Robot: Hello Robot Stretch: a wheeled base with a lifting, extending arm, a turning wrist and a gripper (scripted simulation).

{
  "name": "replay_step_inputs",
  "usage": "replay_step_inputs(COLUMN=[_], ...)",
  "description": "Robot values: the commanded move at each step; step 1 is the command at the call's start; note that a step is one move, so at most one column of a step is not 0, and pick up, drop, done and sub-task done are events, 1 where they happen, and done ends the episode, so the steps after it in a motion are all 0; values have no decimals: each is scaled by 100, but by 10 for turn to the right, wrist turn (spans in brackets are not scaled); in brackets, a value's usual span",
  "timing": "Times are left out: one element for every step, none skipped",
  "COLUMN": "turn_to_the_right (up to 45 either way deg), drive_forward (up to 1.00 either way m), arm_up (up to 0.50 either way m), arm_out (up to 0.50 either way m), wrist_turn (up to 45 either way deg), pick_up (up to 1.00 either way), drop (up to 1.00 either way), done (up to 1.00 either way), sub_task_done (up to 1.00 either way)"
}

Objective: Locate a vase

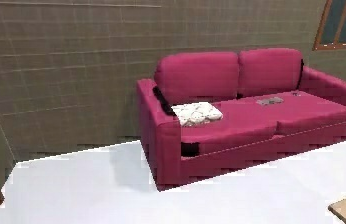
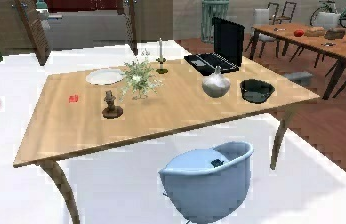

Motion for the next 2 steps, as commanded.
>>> replay_step_inputs(turn_to_the_right=[30, 0], drive_forward=[0, 5], arm_up=[0, 0], arm_out=[0, 0], wrist_turn=[0, 0], pick_up=[0, 0], drop=[0, 0], done=[0, 0], sub_task_done=[0, 0])
